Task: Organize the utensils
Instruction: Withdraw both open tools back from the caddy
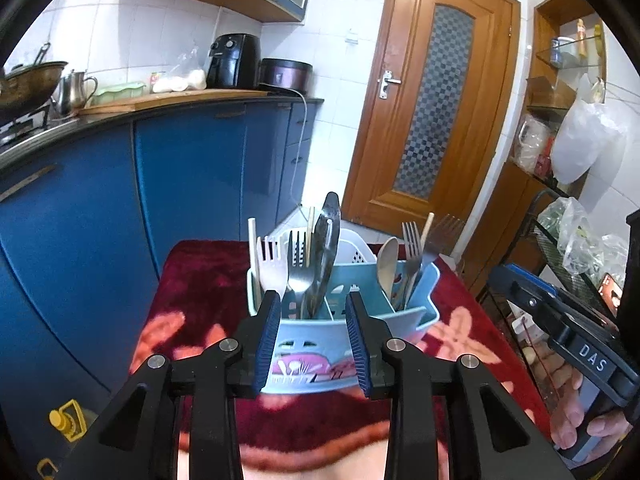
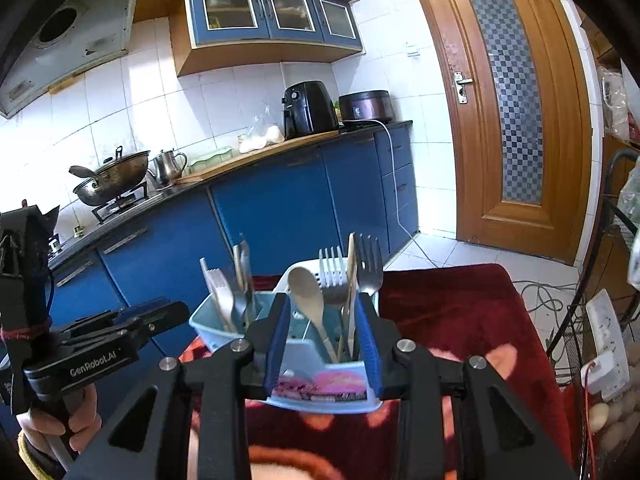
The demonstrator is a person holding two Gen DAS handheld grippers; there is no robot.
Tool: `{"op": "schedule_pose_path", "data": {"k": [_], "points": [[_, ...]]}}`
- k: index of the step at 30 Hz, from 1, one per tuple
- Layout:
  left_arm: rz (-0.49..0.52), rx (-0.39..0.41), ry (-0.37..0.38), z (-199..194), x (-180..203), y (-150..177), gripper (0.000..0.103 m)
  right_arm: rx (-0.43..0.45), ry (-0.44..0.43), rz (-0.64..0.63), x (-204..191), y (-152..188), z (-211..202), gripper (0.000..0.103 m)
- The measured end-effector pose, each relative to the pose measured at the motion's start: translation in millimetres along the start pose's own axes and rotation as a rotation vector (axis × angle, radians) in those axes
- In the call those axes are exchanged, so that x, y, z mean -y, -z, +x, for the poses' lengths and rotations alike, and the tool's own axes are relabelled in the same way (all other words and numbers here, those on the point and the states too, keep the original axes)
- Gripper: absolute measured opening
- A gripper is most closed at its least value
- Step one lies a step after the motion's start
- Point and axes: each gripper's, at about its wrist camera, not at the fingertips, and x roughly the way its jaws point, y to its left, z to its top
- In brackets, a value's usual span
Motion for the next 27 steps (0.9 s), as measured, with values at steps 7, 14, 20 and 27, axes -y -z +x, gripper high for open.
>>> {"op": "schedule_pose_path", "data": {"k": [7,14,20,27], "points": [[-0.012,0.017,-0.02,-25,0,24,0.048,-0.014,-0.011,-0.016,-11,26,-24,0.04],[-0.052,0.016,-0.047,-32,-4,56,0.049,-0.023,0.015,-0.04,-18,55,-33,0.055],[-0.055,-0.012,-0.055,-26,-4,77,0.049,-0.064,0.033,-0.018,-13,78,-29,0.059],[-0.026,-0.042,-0.08,-12,0,98,0.049,-0.077,0.069,-0.015,-8,98,-24,0.064]]}}
